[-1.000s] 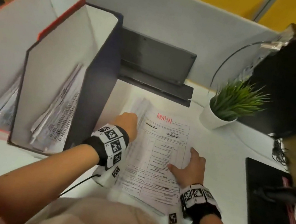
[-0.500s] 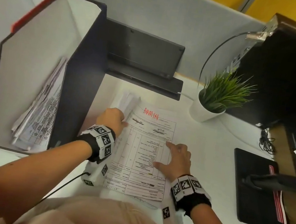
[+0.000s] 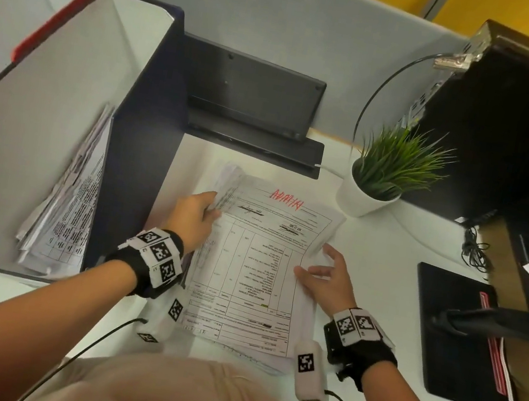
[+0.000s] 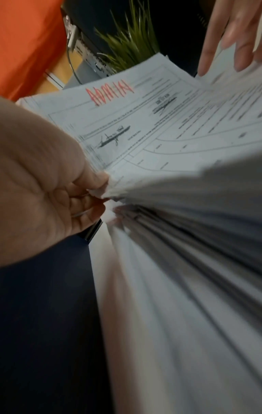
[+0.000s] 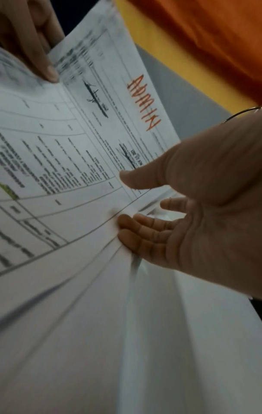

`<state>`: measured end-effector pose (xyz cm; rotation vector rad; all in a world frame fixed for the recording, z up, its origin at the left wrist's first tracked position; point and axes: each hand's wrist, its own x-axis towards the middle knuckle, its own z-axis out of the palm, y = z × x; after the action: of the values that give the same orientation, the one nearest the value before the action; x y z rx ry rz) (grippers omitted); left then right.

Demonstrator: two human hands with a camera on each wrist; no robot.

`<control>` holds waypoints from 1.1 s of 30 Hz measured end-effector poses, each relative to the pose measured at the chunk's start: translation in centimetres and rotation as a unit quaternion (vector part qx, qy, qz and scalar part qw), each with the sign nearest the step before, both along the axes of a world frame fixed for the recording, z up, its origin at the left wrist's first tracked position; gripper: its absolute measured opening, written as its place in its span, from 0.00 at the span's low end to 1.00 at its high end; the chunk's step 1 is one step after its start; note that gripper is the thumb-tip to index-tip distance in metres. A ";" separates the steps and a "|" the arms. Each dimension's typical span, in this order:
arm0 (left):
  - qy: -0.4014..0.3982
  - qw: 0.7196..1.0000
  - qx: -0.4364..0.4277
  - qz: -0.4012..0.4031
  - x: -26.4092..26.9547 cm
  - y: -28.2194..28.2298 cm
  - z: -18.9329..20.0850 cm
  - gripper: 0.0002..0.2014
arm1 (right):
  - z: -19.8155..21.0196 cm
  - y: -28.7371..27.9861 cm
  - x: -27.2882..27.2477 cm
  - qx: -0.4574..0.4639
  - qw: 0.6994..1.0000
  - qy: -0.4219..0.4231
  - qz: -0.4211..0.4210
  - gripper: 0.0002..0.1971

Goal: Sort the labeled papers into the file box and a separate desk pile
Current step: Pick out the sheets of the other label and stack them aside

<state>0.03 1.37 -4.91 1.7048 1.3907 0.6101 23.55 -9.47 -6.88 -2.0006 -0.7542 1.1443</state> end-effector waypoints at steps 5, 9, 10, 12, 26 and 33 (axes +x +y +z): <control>0.081 0.991 0.104 -0.032 -0.1 -0.1 -0.4 0.11 | -0.3 0.0 -0.2 0.010 1.000 -0.012 -0.010 0.31; 0.081 0.969 0.231 -0.020 -0.1 -0.7 -0.4 0.04 | -0.4 -0.2 -0.2 0.006 1.000 -0.018 -0.006 0.29; 0.053 0.975 0.215 -0.014 -0.1 -0.6 -0.4 0.04 | -0.5 -0.2 -0.3 0.006 1.000 -0.019 -0.006 0.29; 0.004 0.988 0.156 0.004 0.1 -0.7 -0.4 0.06 | -0.5 -0.3 -0.3 0.006 1.000 -0.022 -0.008 0.29; -0.177 0.979 -0.088 -0.040 0.4 -0.3 1.0 0.20 | 0.1 0.0 0.0 0.041 0.998 0.042 -0.011 0.21; -0.112 0.962 -0.198 0.152 1.1 2.3 0.5 0.11 | -1.0 -0.5 0.2 0.076 0.987 0.095 -0.108 0.25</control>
<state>1.13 3.66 -4.42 1.0824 1.5024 0.6221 23.80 -9.92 -7.84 -1.7702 -0.4979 1.0957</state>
